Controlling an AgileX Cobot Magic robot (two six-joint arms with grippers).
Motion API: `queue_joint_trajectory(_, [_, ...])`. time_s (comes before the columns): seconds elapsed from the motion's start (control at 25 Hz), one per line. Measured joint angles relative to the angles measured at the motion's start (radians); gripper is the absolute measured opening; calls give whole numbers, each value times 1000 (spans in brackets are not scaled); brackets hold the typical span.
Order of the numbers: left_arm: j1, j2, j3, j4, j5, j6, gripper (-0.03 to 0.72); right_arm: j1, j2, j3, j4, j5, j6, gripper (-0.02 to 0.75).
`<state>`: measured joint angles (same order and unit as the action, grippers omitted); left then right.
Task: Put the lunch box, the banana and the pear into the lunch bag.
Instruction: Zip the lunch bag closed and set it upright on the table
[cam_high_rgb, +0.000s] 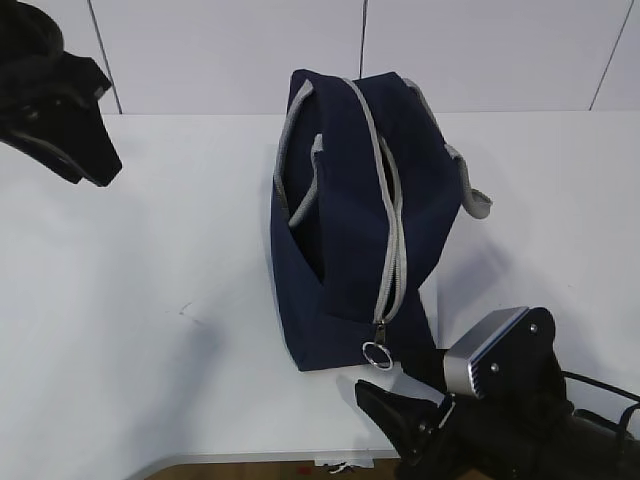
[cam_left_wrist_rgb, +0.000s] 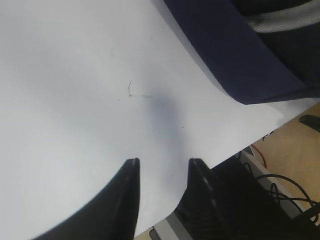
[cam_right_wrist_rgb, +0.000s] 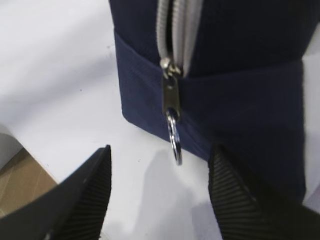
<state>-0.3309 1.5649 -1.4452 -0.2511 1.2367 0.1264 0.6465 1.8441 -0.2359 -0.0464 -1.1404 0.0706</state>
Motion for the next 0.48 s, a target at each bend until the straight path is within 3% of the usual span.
queue_joint_trajectory(0.48, [0,0,0,0,0,0,244,0,4,-26,-8,-4,6,461])
